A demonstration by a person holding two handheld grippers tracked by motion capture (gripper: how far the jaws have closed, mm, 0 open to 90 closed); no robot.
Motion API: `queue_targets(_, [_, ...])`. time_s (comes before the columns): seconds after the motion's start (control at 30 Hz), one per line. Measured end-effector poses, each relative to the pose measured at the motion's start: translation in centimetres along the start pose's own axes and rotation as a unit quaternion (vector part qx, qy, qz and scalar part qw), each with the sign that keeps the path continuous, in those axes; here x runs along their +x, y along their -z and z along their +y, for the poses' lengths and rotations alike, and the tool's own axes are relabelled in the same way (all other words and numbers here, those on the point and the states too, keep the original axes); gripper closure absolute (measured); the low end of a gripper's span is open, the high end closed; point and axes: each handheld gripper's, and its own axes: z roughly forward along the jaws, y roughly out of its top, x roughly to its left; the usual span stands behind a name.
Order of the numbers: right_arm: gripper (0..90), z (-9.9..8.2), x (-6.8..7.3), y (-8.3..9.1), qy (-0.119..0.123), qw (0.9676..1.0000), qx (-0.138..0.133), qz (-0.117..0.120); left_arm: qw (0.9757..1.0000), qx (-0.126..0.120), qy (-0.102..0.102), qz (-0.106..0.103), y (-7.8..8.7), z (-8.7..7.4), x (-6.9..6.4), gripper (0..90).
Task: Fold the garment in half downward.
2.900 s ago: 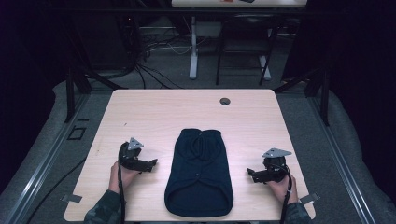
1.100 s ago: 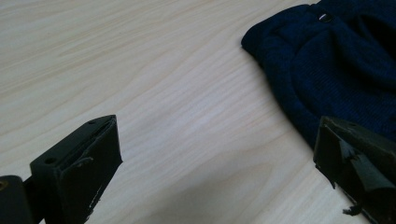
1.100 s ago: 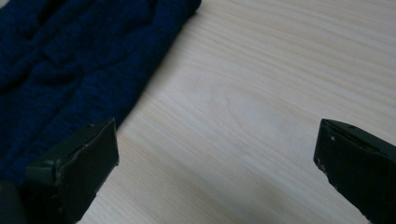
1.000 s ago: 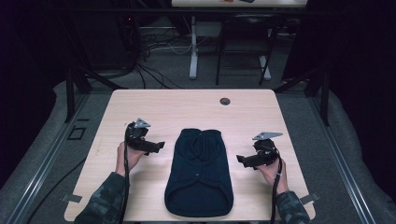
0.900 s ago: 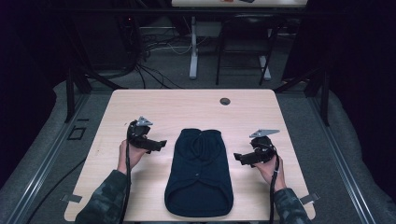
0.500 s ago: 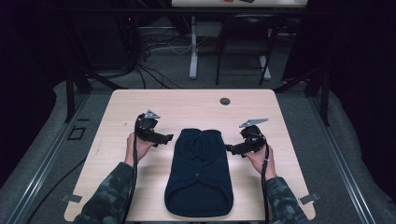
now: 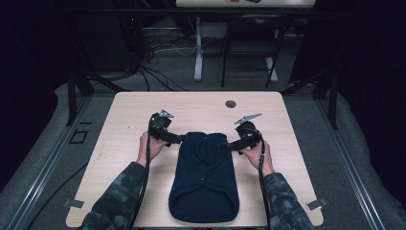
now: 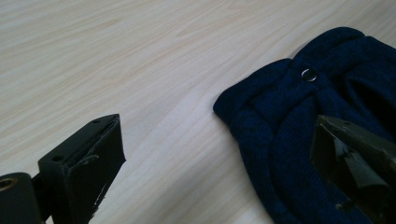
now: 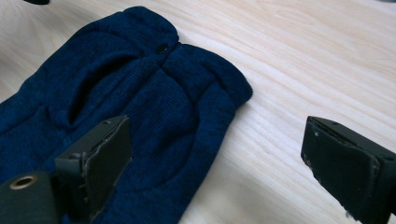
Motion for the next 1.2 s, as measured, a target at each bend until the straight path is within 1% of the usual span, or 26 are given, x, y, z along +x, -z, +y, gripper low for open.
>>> queue_targets(0.1, [14.0, 0.4, -0.3, -0.6, -0.013, 0.9999, 0.001, 0.01, 1.0, 0.005, -0.002, 0.001, -0.8, 0.4, -0.3, 4.3])
queue_targets(0.17, [16.2, 0.7, -0.5, -1.2, -0.02, 0.9998, 0.007, 0.006, 0.9999, 0.009, -0.004, 0.0, -1.2, 0.5, -0.5, 4.2])
queue_targets(0.2, [16.2, 0.7, -0.5, -1.2, -0.02, 0.9998, 0.007, 0.006, 0.9999, 0.012, -0.006, 0.0, -1.5, 0.6, -0.7, 4.2])
queue_targets(0.23, [17.4, 0.8, -0.5, -1.4, -0.017, 0.9998, 0.008, 0.0, 0.9999, 0.013, -0.009, 0.001, -1.8, 0.7, -0.8, 4.4])
queue_targets(0.27, [18.4, 0.8, -0.6, -1.7, -0.016, 0.9997, 0.016, -0.003, 0.9998, 0.016, -0.009, 0.001, -2.0, 0.7, -0.9, 4.5])
queue_targets(0.3, [21.7, 1.0, -0.7, -2.2, -0.02, 0.9995, 0.022, -0.006, 0.9998, 0.019, -0.008, 0.001, -2.3, 0.8, -1.0, 5.4])
queue_targets(0.33, [21.7, 1.0, -0.7, -2.2, -0.02, 0.9995, 0.022, -0.006, 0.9997, 0.022, -0.009, 0.0, -2.5, 0.8, -1.0, 5.4])
queue_targets(0.4, [25.6, 1.1, -0.9, -2.6, -0.022, 0.9994, 0.024, -0.008, 0.9995, 0.029, -0.01, 0.002, -3.2, 0.8, -1.2, 7.4])
queue_targets(0.43, [31.0, 1.3, -0.9, -3.0, -0.023, 0.9993, 0.023, -0.016, 0.9995, 0.031, -0.01, 0.001, -3.5, 0.8, -1.3, 8.6])
queue_targets(0.47, [31.0, 1.3, -0.9, -3.0, -0.023, 0.9993, 0.023, -0.016, 0.9994, 0.033, -0.008, 0.001, -3.8, 0.8, -1.3, 8.6])
queue_targets(0.5, [33.6, 1.4, -1.0, -3.1, -0.023, 0.9994, 0.023, -0.015, 0.9994, 0.034, -0.006, 0.001, -4.0, 0.8, -1.3, 8.7])
queue_targets(0.53, [40.3, 1.7, -1.1, -3.6, -0.019, 0.9994, 0.028, -0.013, 0.9993, 0.036, -0.003, 0.0, -4.3, 0.8, -1.3, 9.8])
queue_targets(0.6, [41.4, 1.8, -1.1, -3.8, -0.018, 0.9993, 0.029, -0.012, 0.9992, 0.041, -0.001, -0.002, -4.6, 0.8, -1.3, 10.8])
queue_targets(0.63, [45.1, 1.9, -1.0, -4.3, -0.013, 0.9994, 0.027, -0.016, 0.9991, 0.043, 0.0, -0.004, -4.8, 0.7, -1.3, 14.1])
queue_targets(0.67, [45.1, 1.9, -1.0, -4.3, -0.013, 0.9994, 0.027, -0.016, 0.999, 0.045, -0.001, -0.005, -4.9, 0.7, -1.3, 14.1])
queue_targets(0.7, [47.7, 1.9, -0.9, -4.8, -0.008, 0.9992, 0.038, -0.014, 0.9989, 0.047, -0.002, -0.004, -5.0, 0.7, -1.3, 15.5])
queue_targets(0.73, [49.7, 1.9, -0.8, -5.2, -0.009, 0.9987, 0.048, -0.016, 0.9987, 0.051, -0.003, -0.004, -5.1, 0.7, -1.4, 17.1])
queue_targets(0.77, [49.7, 1.9, -0.8, -5.2, -0.009, 0.9987, 0.048, -0.016, 0.9986, 0.053, -0.006, -0.004, -5.2, 0.7, -1.4, 17.1])
queue_targets(0.8, [51.2, 1.8, -0.8, -5.5, -0.009, 0.9984, 0.053, -0.017, 0.9986, 0.052, -0.003, -0.005, -5.2, 0.6, -1.5, 19.7])
queue_targets(0.9, [54.9, 1.7, -0.9, -5.7, -0.013, 0.9984, 0.053, -0.014, 0.9983, 0.058, -0.009, -0.006, -5.3, 0.6, -1.6, 27.4])
queue_targets(0.93, [55.1, 1.7, -1.0, -5.8, -0.007, 0.9979, 0.062, -0.015, 0.9982, 0.058, -0.008, -0.007, -5.5, 0.6, -1.7, 29.5])
queue_targets(1.0, [56.3, 1.6, -1.0, -6.0, -0.006, 0.9975, 0.069, -0.014, 0.9981, 0.059, -0.008, -0.011, -5.6, 0.5, -1.7, 33.1])
queue_targets(1.07, [58.8, 1.4, -0.9, -6.1, -0.008, 0.998, 0.062, -0.014, 0.9982, 0.058, -0.007, -0.016, -5.7, 0.3, -1.7, 38.1])
queue_targets(1.1, [58.8, 1.4, -0.9, -6.1, -0.008, 0.998, 0.062, -0.014, 0.9982, 0.057, -0.008, -0.017, -5.7, 0.3, -1.8, 38.1])
queue_targets(1.17, [62.3, 1.5, -0.7, -6.1, -0.002, 0.9975, 0.068, -0.014, 0.9983, 0.053, -0.011, -0.019, -5.7, 0.2, -1.9, 42.8])
queue_targets(1.2, [63.5, 1.5, -0.6, -6.1, 0.001, 0.9977, 0.066, -0.015, 0.9983, 0.052, -0.014, -0.019, -5.7, 0.2, -2.0, 44.1])
